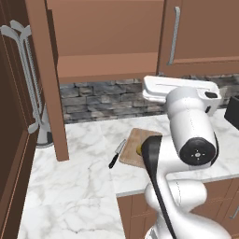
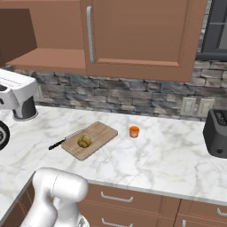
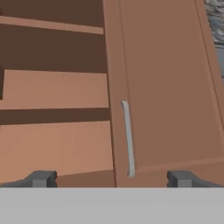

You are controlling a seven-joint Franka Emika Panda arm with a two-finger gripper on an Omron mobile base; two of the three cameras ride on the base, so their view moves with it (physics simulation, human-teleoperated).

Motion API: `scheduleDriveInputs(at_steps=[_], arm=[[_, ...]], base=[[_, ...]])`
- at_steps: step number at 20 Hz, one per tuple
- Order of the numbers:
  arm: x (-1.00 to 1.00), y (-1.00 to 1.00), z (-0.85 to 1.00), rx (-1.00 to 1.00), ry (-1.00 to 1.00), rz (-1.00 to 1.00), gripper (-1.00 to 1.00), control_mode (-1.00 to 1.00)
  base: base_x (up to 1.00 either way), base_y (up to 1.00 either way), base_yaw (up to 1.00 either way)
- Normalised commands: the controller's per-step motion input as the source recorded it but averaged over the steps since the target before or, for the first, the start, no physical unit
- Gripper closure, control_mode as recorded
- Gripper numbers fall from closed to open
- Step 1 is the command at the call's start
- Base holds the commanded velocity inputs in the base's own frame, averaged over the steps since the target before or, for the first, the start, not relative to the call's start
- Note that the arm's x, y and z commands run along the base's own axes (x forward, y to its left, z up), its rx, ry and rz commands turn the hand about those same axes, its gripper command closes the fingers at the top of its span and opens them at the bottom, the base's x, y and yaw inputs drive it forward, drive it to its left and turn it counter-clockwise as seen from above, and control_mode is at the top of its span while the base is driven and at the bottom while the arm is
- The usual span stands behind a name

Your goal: Pick the bread, place it on the cutting board, pick the jam, place it on the counter, and close the cabinet.

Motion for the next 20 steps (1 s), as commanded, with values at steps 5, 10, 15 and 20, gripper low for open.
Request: scheduleDriveInputs(at_steps=[5, 10, 15, 20], arm=[[-0.31, 0.17, 0.00, 0.00, 0.00, 0.00, -1.00, -1.00], [-0.29, 0.18, 0.00, 0.00, 0.00, 0.00, -1.00, -1.00], [-0.30, 0.22, 0.00, 0.00, 0.00, 0.00, -1.00, -1.00], [-0.27, 0.24, 0.00, -0.01, 0.00, 0.01, -1.00, -1.00]], base=[[0.00, 0.00, 0.00], [0.00, 0.00, 0.00], [0.00, 0.00, 0.00], [0.00, 0.00, 0.00]])
